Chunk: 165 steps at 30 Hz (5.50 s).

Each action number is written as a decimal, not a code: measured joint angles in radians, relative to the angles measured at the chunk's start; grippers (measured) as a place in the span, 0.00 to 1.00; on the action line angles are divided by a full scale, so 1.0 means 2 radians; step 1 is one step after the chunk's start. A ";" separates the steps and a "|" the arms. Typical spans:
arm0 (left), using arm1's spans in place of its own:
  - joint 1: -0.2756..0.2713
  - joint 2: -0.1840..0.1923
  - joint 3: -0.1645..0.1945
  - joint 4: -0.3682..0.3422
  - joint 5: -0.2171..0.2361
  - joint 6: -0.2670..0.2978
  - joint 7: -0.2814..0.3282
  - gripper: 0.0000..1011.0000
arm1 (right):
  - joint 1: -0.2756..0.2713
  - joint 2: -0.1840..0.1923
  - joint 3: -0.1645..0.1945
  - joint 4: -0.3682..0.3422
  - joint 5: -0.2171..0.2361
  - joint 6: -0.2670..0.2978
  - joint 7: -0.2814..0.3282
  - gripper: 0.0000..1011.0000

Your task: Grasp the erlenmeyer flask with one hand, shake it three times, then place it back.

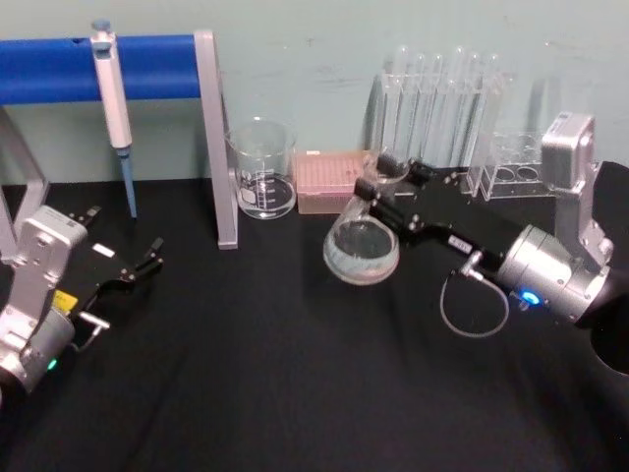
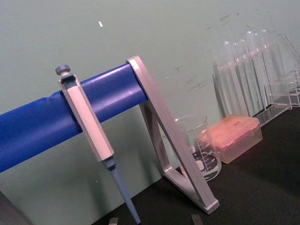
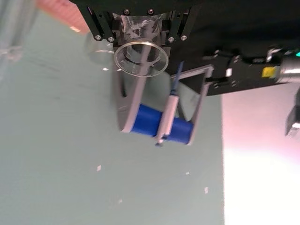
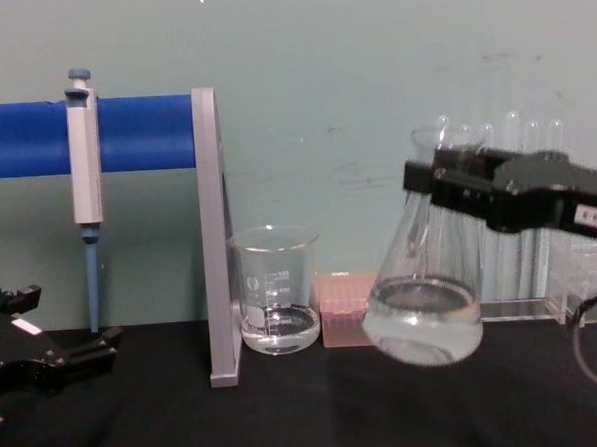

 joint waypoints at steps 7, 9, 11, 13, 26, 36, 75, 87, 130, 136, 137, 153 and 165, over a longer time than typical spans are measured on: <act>0.000 0.000 0.000 0.000 0.000 0.000 0.000 0.99 | -0.022 -0.003 0.026 -0.042 -0.027 0.015 -0.063 0.44; 0.000 0.000 0.000 0.000 0.000 0.000 0.000 0.99 | -0.025 -0.003 0.030 -0.047 -0.033 0.019 -0.072 0.44; 0.000 0.000 0.000 0.000 0.000 0.000 0.000 0.99 | -0.030 -0.003 0.035 -0.053 -0.039 0.023 -0.081 0.44; 0.000 0.000 0.000 0.000 0.000 0.000 0.000 0.99 | -0.033 -0.004 0.039 -0.057 -0.043 0.026 -0.085 0.44; 0.000 0.000 0.000 0.000 0.000 0.000 0.000 0.99 | -0.030 -0.017 0.042 -0.050 -0.046 0.028 -0.059 0.44; 0.000 0.000 0.000 0.000 0.000 0.000 0.000 0.99 | -0.006 -0.022 0.007 -0.035 -0.035 0.027 0.000 0.44; 0.000 0.000 0.000 0.000 0.000 0.000 0.000 0.99 | -0.016 0.009 0.005 -0.051 0.003 0.010 -0.019 0.44; 0.000 0.000 0.000 0.000 0.000 0.000 0.000 0.99 | -0.086 0.042 0.086 -0.089 0.000 0.013 -0.083 0.44; 0.000 0.000 0.000 0.000 0.000 0.000 0.000 0.99 | 0.013 -0.028 -0.043 -0.036 0.007 0.039 0.052 0.44; 0.000 0.000 0.000 0.000 0.000 0.000 0.000 0.99 | 0.017 -0.027 -0.054 -0.038 0.010 0.038 0.053 0.44; 0.000 0.000 0.000 0.000 0.000 0.000 0.000 0.99 | 0.018 -0.025 -0.056 -0.040 0.011 0.038 0.052 0.44; 0.000 0.000 0.000 0.000 0.000 0.000 0.000 0.99 | -0.008 0.006 -0.028 -0.064 0.013 0.031 0.005 0.44; 0.000 0.000 0.000 0.000 0.000 0.000 0.000 0.99 | -0.085 0.051 0.066 -0.104 0.015 0.023 -0.067 0.44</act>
